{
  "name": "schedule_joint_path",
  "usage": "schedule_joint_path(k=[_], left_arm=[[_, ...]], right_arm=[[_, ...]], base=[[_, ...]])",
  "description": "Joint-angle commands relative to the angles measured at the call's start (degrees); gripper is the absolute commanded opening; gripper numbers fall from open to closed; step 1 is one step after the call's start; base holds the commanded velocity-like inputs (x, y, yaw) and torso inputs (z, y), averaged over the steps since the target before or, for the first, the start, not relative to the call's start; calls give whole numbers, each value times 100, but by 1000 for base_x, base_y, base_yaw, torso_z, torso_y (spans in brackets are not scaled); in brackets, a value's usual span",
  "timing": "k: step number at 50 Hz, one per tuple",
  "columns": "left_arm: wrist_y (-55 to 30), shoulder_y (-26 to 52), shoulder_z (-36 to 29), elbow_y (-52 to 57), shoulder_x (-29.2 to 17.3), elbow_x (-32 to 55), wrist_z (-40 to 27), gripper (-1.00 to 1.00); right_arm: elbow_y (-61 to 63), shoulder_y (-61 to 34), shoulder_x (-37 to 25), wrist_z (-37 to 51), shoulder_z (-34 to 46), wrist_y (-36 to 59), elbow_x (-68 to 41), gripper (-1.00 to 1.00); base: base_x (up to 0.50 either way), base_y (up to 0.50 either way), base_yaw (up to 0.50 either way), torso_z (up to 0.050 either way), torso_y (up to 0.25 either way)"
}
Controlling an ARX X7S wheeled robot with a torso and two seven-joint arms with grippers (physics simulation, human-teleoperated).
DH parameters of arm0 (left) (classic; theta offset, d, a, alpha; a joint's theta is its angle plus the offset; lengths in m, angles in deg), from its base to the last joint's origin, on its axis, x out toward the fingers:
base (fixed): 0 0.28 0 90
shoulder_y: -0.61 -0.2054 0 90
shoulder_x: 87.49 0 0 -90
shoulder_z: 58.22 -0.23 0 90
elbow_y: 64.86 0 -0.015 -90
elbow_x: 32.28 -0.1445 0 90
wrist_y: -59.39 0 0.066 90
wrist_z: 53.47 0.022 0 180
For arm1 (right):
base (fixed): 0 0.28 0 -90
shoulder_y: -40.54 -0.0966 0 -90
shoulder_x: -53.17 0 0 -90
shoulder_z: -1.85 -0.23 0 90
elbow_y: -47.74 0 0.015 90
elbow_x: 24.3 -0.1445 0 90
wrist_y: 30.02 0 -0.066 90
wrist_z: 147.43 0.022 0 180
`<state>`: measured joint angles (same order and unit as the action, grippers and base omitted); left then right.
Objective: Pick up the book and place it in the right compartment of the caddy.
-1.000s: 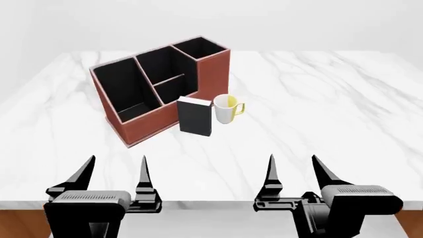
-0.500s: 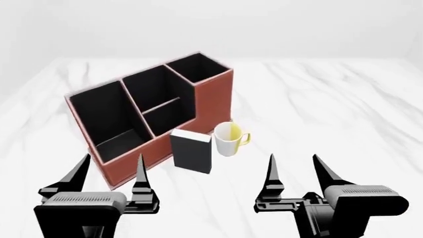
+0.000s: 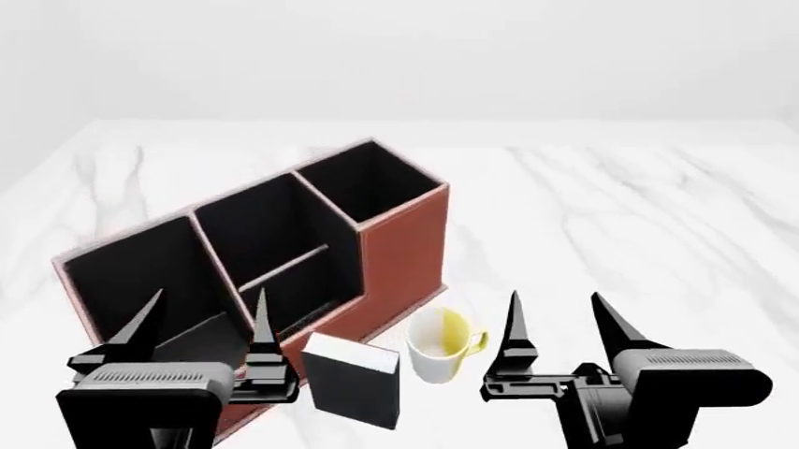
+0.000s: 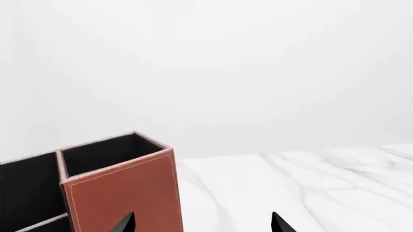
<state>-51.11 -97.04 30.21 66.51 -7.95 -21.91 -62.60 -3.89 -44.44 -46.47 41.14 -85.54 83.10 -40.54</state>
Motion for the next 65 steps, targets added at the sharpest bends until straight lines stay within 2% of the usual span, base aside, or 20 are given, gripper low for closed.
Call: schedule_joint_path(k=[1,14,21,47,51,65], left_arm=[[3,-23,-8,54,-64,85,-86,100],[31,-14,-90,37,-156,145,-199,100],[51,-22,-118,46,-205,176,-249,100],[77,-5,-234,22,-343,279,-400,100],[88,-7,-243,23,-362,294,-421,100],[28,9,-255,62,-443,390,-484,100]], right_arm=[[2,6,-49,58,36,-10,-39,100],[-40,11,-90,97,64,-98,-75,100],[-59,14,-121,71,105,-184,-105,100],[-123,19,-204,148,183,-234,-183,100],[-101,42,-204,179,187,-276,-178,100],[-153,-29,-279,275,341,-266,-9,100]], base=[[500,0,0,0,10],[500,0,0,0,1],[0,-21,0,0,2],[0,-500,0,0,0],[0,-64,0,0,0],[0,0,500,0,0]])
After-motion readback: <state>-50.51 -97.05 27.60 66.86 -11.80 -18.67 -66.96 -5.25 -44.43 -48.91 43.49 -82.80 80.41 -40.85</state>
